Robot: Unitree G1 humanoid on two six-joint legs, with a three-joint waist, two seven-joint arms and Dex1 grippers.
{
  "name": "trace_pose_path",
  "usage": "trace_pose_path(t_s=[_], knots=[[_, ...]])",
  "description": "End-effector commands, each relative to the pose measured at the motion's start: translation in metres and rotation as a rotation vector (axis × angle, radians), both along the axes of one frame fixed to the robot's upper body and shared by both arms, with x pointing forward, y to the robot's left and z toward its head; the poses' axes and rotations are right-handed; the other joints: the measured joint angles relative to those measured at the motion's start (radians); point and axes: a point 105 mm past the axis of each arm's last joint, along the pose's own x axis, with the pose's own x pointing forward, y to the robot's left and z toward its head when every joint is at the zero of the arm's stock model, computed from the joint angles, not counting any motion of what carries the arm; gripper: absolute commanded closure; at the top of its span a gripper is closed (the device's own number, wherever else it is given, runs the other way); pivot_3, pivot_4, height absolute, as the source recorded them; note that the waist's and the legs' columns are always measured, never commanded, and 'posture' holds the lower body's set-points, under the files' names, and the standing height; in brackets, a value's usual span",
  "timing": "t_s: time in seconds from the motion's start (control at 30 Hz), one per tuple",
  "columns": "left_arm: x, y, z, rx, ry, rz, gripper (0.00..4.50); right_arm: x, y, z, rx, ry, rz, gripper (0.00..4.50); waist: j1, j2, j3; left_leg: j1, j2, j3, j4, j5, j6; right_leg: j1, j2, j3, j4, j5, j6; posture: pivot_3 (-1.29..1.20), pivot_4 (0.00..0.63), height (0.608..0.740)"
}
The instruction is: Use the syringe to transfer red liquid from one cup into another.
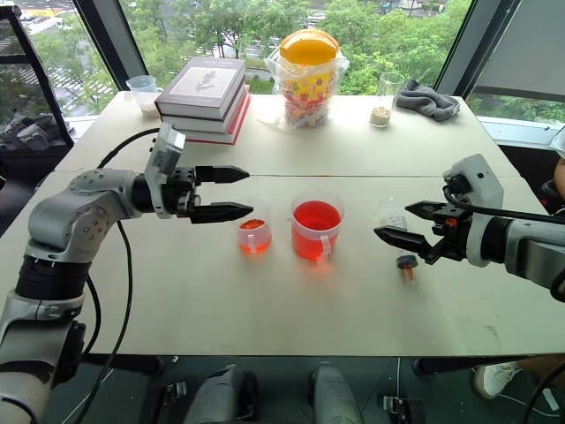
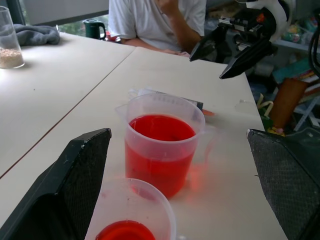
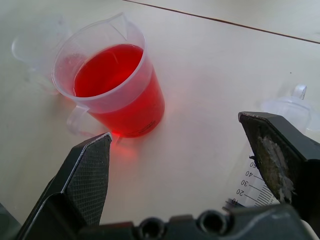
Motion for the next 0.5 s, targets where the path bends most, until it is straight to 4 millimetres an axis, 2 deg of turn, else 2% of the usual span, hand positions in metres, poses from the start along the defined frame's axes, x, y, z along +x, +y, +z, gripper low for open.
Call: trace_pose_path(t_s=[0.03,0.5], knots=[[0.0008,0.0008,0.0085,-0.008,-0.048,-0.002,0.0,-0.0046,0.0005,0.0073,-0.014,-0.04,-0.005,0.04,0.0,0.0,0.0,0.0,0.0,0.0,0.0,0.0,0.0,0.0,0.0,0.0,0.0,0.0,0.0,0.0,0.15,0.74],[-0.0017,-0.0045,0.0075,-0.035,-0.047,-0.025,0.0,-0.0046,-0.0055,0.004,-0.027,-0.028,-0.048,0.04,0.0,0.0,0.0,0.0,0.0,0.0,0.0,0.0,0.0,0.0,0.0,0.0,0.0,0.0,0.0,0.0,0.15,0.74]])
